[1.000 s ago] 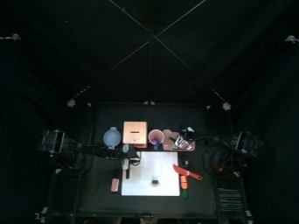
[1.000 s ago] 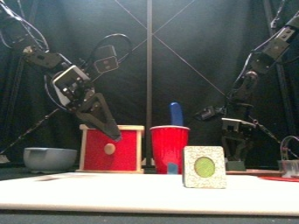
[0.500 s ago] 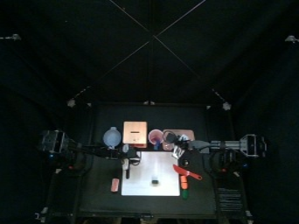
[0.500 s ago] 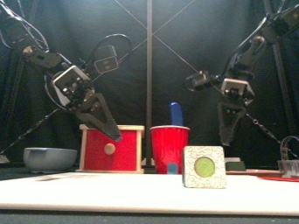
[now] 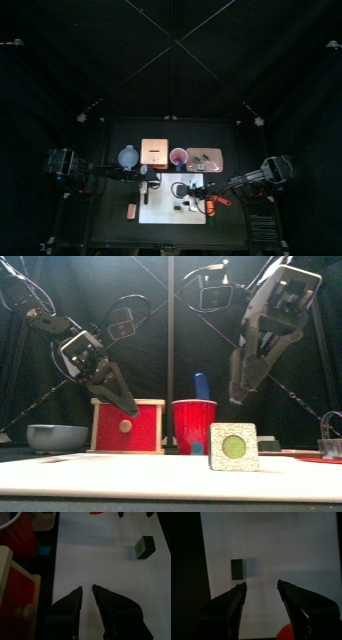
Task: Place sushi on board then cut the sushi with the knife then place the pieces on the plate
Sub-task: Place the 4 sushi pieces on the plate
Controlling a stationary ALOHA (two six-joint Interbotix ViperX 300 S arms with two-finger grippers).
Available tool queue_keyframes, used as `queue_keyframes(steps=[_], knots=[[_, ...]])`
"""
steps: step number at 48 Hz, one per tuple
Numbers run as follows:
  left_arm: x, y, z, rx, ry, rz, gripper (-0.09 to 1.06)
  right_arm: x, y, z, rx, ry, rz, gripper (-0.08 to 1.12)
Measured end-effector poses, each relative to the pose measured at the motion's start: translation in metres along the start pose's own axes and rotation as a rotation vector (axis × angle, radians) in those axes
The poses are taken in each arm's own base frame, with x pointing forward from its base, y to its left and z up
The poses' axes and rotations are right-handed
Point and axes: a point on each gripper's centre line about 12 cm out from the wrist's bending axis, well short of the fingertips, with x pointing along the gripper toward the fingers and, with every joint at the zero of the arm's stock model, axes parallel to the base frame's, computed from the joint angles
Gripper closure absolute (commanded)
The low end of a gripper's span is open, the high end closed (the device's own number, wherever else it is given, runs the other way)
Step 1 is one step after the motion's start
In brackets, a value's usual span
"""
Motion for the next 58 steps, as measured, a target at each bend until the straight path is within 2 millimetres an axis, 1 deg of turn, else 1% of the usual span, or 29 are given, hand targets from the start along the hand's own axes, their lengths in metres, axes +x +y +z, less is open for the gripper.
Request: queue_keyframes(steps=[9,23,29,35,40,50,58], knots=[[0.000,0.000,-0.001,0.000,0.002,0.000,0.30,0.020,0.014,0.007,-0.001,0.019,0.017,0.18],[0.000,-0.001,-0.001,0.001,0.002,-0.001,0.30,0.039,0.029,0.009,0.009,0.043,0.039,0.18],[0.000,-0.001,-0.001,0.001,0.002,-0.001,0.30,0.048,0.032,0.008,0.005,0.055,0.039,0.18],[0.000,-0.001,-0.001,0.002,0.002,-0.002,0.30,0.059,0.030,0.003,0.006,0.081,0.027,0.19],[0.000,-0.001,-0.001,0.002,0.003,-0.002,0.30,0.067,0.029,-0.002,0.003,0.100,0.019,0.24],[0.000,-0.001,-0.001,0.000,0.002,-0.002,0.30,0.070,0.028,-0.002,-0.009,0.102,0.012,0.48],[0.000,-0.002,-0.001,0.001,0.002,-0.004,0.30,0.069,0.026,-0.003,-0.003,0.113,0.006,0.47]])
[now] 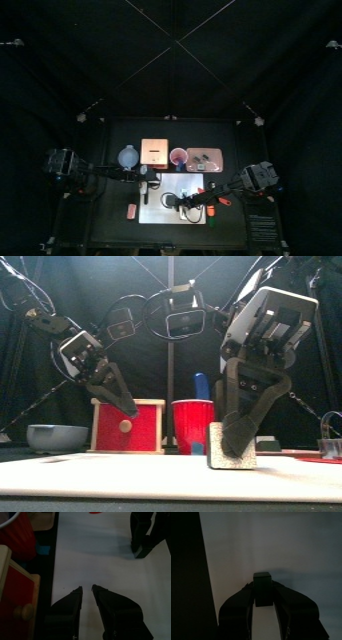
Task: Place sushi on board then cut the sushi with the knife then place the pieces on the plate
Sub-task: Place the 4 sushi pieces on the plate
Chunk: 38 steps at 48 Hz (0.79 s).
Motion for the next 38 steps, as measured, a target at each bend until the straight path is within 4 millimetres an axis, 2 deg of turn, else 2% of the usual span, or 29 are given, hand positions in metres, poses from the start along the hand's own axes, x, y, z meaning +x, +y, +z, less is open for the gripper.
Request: queue_keyframes(steps=[7,19,27,33,38], knots=[[0.000,0.000,0.000,0.000,0.000,0.000,0.30,-0.019,-0.009,-0.001,0.011,-0.003,-0.012,0.47],[0.000,0.000,0.000,0.000,0.000,0.000,0.30,-0.076,-0.069,-0.014,0.144,-0.034,-0.081,0.47],[0.000,0.000,0.000,0.000,0.000,0.000,0.30,-0.110,-0.128,-0.038,0.278,-0.076,-0.168,0.47],[0.000,-0.001,0.000,0.001,0.000,-0.001,0.30,-0.128,-0.161,-0.062,0.343,-0.084,-0.241,0.47],[0.000,-0.002,0.001,0.001,-0.001,-0.003,0.30,-0.139,-0.187,-0.089,0.417,-0.057,-0.310,0.47]])
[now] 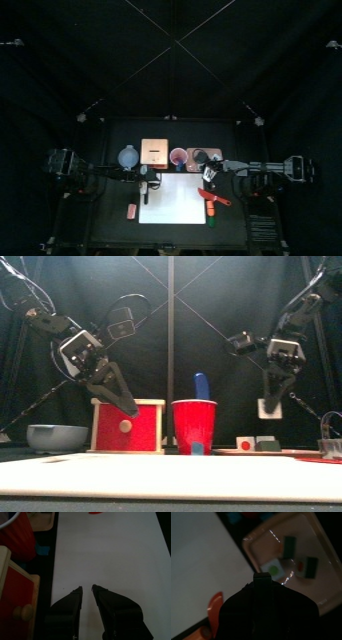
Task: Place sushi on board then cut the sushi with the knife then place the pieces on the plate
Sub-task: Place the 4 sushi pieces on the plate
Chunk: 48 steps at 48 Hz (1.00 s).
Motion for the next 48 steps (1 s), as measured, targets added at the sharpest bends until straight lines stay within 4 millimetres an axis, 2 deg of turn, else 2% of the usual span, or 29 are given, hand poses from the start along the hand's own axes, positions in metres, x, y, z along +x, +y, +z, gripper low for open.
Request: queue_keyframes(steps=[4,9,14,24,35,48], knots=[[0.000,-0.002,0.001,0.001,-0.003,-0.004,0.30,0.002,-0.023,-0.011,0.046,0.031,-0.058,0.46],[0.000,-0.003,0.001,-0.003,-0.003,-0.007,0.30,0.007,-0.040,-0.022,0.079,0.061,-0.102,0.42],[0.000,-0.003,0.002,-0.007,-0.004,-0.005,0.30,0.012,-0.049,-0.030,0.098,0.066,-0.115,0.34],[0.000,-0.003,0.002,-0.009,-0.004,-0.006,0.30,0.022,-0.060,-0.032,0.131,0.042,-0.123,0.18],[0.001,-0.003,0.004,-0.028,-0.009,-0.002,0.30,0.024,-0.064,-0.031,0.115,0.038,-0.136,0.17],[0.001,-0.005,0.004,-0.026,-0.004,-0.007,0.30,0.015,-0.054,-0.013,0.068,-0.055,-0.101,0.17]])
